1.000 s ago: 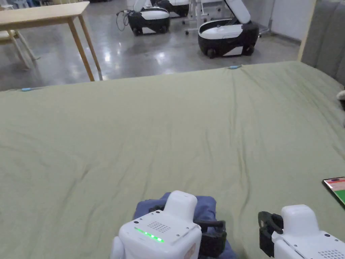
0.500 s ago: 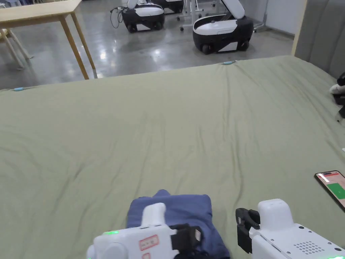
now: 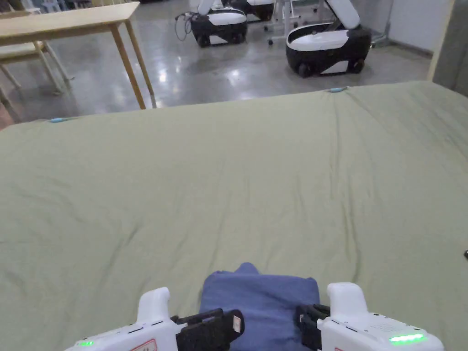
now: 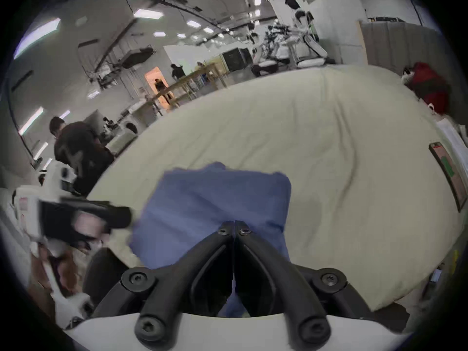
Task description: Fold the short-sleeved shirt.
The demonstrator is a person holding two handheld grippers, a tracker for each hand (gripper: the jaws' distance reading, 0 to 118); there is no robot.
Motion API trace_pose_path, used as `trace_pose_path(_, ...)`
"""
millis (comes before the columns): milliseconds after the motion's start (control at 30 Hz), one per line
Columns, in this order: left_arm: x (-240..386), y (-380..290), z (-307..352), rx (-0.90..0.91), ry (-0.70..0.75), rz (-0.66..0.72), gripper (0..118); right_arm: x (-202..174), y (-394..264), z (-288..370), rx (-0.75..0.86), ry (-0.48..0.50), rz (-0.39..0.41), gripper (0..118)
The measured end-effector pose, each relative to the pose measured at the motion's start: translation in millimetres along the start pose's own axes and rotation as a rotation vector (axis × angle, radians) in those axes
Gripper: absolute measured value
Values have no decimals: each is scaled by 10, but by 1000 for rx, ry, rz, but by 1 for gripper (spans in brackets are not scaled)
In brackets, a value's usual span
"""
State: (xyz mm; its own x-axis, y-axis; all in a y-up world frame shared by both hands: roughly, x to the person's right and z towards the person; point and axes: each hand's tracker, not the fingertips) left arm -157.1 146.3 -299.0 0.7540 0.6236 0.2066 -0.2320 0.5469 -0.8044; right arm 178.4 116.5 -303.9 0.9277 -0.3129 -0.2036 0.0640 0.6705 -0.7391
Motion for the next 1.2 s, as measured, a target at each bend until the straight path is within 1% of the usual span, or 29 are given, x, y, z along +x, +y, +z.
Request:
trace_pose_path(67, -319, -26, 129, 31, 16, 83, 118, 47, -56, -69, -27, -45, 13, 2)
trace_pose_path(100, -444, -27, 136, 37, 0, 136, 118, 74, -71, -69, -10, -25, 4, 2)
trace_pose_path(133, -561, -52, 62, 41, -27, 187, 118, 121, -65, -48, 2, 15, -48, 2)
trace_pose_path(167, -644, -75, -5, 39, -49, 221, 118, 151, -50, -36, 1, 25, -76, 2)
trace_pose_path(233, -737, -117, -302, -7, -153, 293, 118, 180, -48, -42, -4, 22, -59, 2)
trace_pose_path(267, -730, -116, -485, -34, -258, 329, 118, 178, -48, -41, -4, 24, -54, 2)
trace_pose_path(300, -714, -114, -631, -14, -356, 355, 118, 179, -48, -39, -2, 28, -54, 2)
trace_pose_path(333, -674, -100, -756, 14, -410, 403, 118, 154, -43, -6, 1, 28, -52, 2)
trace_pose_path(367, -650, -74, -869, 21, -416, 482, 116, 149, -43, 5, 5, 28, -49, 2)
trace_pose_path(400, -598, -53, -987, 26, -441, 542, 100, 145, -49, 17, 16, 30, -44, 2)
trace_pose_path(433, -581, -64, -1076, 23, -381, 581, 57, 143, -51, 26, 23, 25, -36, 2)
trace_pose_path(467, -569, -100, -1164, -11, -306, 584, 19, 143, -50, 37, 27, 21, -34, 2)
trace_pose_path(500, -562, -134, -1209, -22, -292, 595, 20, 148, -46, 44, 29, 14, -36, 2)
trace_pose_path(567, -564, -80, -1103, -12, -328, 570, 20, 160, -32, 80, 28, 7, -30, 2)
trace_pose_path(600, -543, -16, -979, -6, -306, 531, 20, 157, -31, 113, 33, 12, -21, 2)
trace_pose_path(667, -570, 124, -665, -5, -242, 435, 20, 93, -9, 185, 61, 16, 27, 2)
trace_pose_path(733, -732, 287, -244, 60, -140, 362, 20, 21, 24, 221, 71, 38, 52, 2)
trace_pose_path(867, -1431, 653, 634, 117, -25, 299, 20, -246, 107, 205, 82, 37, 92, 2)
trace_pose_path(933, -1883, 853, 1137, 124, 93, 261, 20, -405, 141, 146, 78, 39, 100, 2)
trace_pose_path(1067, -2744, 1183, 1976, 134, 197, 291, 20, -712, 154, 12, 60, 91, 95, 2)
trace_pose_path(1133, -3123, 1306, 2354, 156, 280, 289, 20, -883, 145, -57, 49, 98, 119, 2)
trace_pose_path(1200, -3436, 1368, 2645, 197, 331, 295, 20, -1012, 129, -114, 35, 89, 157, 2)
